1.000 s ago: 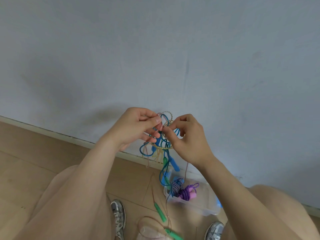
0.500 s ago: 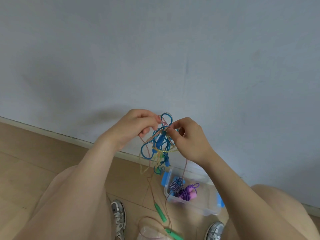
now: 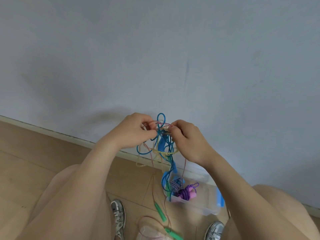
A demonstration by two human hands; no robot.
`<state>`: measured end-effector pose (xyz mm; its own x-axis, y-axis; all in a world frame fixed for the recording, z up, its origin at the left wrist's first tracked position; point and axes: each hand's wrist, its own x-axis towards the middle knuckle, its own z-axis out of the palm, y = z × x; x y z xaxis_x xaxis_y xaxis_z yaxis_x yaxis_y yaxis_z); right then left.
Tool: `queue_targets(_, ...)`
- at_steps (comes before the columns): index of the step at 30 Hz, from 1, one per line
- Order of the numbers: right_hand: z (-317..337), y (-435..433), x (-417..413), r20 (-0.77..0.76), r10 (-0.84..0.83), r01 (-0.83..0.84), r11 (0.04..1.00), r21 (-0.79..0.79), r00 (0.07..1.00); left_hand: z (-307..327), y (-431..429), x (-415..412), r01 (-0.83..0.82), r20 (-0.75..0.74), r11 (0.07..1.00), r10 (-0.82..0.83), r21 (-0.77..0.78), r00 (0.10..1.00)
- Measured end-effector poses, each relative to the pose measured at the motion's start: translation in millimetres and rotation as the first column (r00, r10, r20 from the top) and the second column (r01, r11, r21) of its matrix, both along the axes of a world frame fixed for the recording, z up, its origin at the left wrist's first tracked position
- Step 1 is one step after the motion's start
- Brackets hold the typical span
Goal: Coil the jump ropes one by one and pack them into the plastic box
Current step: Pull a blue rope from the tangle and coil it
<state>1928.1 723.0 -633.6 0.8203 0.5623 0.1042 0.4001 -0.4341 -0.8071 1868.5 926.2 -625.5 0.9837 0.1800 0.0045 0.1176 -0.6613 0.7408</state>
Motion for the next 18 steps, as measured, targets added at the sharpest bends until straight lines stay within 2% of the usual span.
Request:
queue_targets(3, 6.3, 1.4, -4.4, -0.049, -0.017, 0.019, 0.999, 0.045, 0.999, -0.8, 5.9, -1.8, -0.053, 0.017, 0.991, 0.051, 0.126, 0.999)
queue_targets(7, 17.6, -1.6, -2.6, -0.307, -0.068, 0.154, 0.951, 0.268, 0.949, -9.2, 17.9, 1.0, -0.112, 0.067, 0.958, 0.098, 0.266, 0.993)
queue_targets(10, 18.0, -6.6, 3.0, -0.348, 0.03, 0.108, 0.922, 0.372, 0.937, -13.8, 26.9, 2.6, -0.121, 0.092, 0.966, 0.102, 0.229, 0.991)
queue_targets(13, 10.6, -9.2, 4.9, -0.351, 0.086, 0.059, 0.922, 0.384, 0.932, -7.7, 17.9, -2.2, -0.022, 0.052, 0.992, 0.015, 0.123, 0.999)
queue_targets(16, 5.5, -6.1, 4.1, -0.351, 0.102, 0.045, 0.92, 0.388, 0.931, 5.8, -4.0, -3.2, 0.046, 0.173, 0.998, -0.039, -0.033, 0.984)
queue_targets(18, 4.9, -4.3, 5.0, -0.414, 0.131, 0.061, 0.906, 0.42, 0.901, 10.8, -14.7, -3.6, 0.124, 0.209, 0.99, -0.108, -0.065, 0.972)
